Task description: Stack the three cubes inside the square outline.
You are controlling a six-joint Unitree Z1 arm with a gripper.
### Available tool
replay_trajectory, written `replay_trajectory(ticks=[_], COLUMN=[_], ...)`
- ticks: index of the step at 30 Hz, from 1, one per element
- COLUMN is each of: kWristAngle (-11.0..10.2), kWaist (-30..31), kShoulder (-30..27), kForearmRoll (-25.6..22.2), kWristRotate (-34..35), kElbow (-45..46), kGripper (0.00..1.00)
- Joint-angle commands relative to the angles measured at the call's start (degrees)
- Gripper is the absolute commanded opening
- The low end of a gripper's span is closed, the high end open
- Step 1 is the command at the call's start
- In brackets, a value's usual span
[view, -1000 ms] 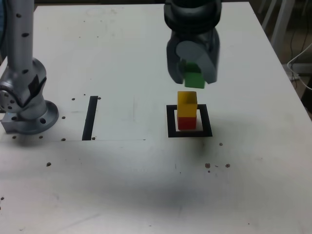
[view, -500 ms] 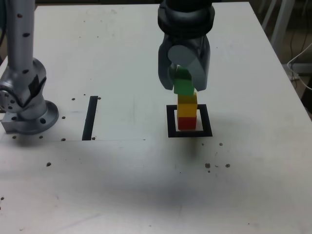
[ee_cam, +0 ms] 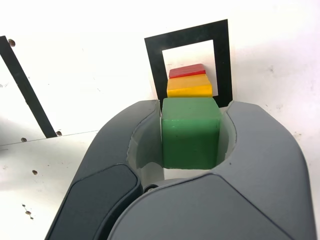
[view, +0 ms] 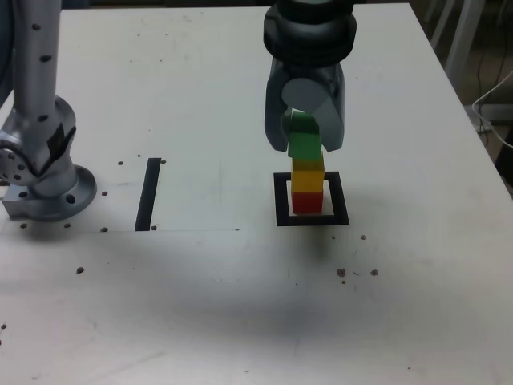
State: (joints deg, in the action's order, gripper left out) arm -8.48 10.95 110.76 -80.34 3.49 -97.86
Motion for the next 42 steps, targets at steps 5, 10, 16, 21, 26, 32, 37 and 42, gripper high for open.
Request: replay_trajectory(ticks=[5, 10, 16, 21, 26, 32, 37, 42], kWristAngle=[0.06, 0.21, 0.27, 0.35, 0.84, 1.04, 1.38, 1.53], kWaist=[-0.58, -0.60, -0.61, -0.64, -0.78, -0.87, -0.93, -0.93], kShoulder=[0.62, 0.60, 0.86, 1.24, 1.60, 1.66, 1.70, 1.83], kForearmRoll=[0.02, 0.26, 0.35, 0.48, 0.72, 0.78, 0.73, 0.73], kWristRotate=[-0.01, -0.66, -0.83, -0.77, -0.72, -0.63, -0.70, -1.06], kElbow=[0.76, 0.69, 0.88, 0.87, 0.88, 0.76, 0.77, 1.00], kGripper=[0.17, 0.18, 0.23, 0.27, 0.31, 0.34, 0.55, 0.89])
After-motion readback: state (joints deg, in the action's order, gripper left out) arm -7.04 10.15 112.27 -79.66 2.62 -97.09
